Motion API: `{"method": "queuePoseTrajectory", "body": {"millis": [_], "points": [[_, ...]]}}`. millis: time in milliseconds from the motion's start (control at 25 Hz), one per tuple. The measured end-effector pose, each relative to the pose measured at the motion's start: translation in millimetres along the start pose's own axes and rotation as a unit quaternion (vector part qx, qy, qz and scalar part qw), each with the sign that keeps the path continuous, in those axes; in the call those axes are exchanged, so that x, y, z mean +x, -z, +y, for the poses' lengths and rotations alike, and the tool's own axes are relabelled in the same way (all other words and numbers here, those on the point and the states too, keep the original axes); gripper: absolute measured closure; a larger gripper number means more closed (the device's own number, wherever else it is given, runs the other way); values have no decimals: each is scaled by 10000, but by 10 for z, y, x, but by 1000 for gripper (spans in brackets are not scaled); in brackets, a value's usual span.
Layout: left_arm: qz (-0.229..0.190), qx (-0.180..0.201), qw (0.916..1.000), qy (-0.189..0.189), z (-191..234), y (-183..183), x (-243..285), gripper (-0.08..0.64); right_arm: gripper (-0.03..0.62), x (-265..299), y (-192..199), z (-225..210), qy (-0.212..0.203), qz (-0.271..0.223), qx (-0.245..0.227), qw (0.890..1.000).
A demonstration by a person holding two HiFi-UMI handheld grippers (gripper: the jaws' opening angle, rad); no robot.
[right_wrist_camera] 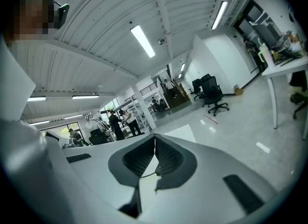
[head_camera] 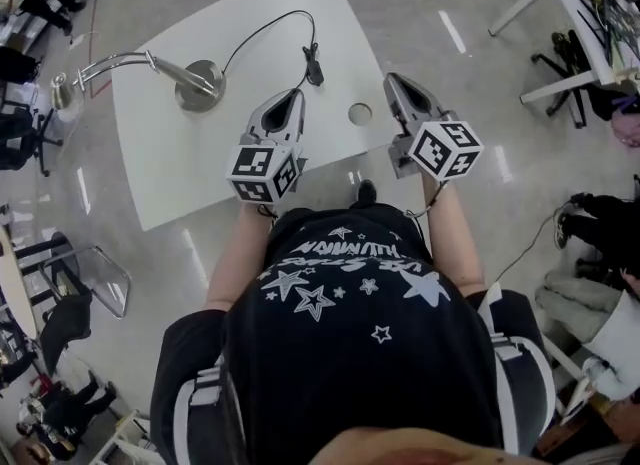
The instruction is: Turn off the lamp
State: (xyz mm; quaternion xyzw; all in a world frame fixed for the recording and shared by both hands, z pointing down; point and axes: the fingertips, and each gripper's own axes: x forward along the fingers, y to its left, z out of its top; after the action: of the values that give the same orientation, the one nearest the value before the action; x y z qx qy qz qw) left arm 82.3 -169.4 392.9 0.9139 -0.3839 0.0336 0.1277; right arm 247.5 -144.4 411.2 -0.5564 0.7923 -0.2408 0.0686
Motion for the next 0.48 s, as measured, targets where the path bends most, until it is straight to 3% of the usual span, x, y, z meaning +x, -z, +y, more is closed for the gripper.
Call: {"method": "queuePoseTrajectory", "body": {"millis": [240,480], "points": [[89,48,9975,-694,-56,72,203,546,586,171,-90,-188,-571,380,-130,9976],[285,-36,9934,-1109,-23,242,322,546,586,403,-25,-174,-1061,741,-236,9913]]}}
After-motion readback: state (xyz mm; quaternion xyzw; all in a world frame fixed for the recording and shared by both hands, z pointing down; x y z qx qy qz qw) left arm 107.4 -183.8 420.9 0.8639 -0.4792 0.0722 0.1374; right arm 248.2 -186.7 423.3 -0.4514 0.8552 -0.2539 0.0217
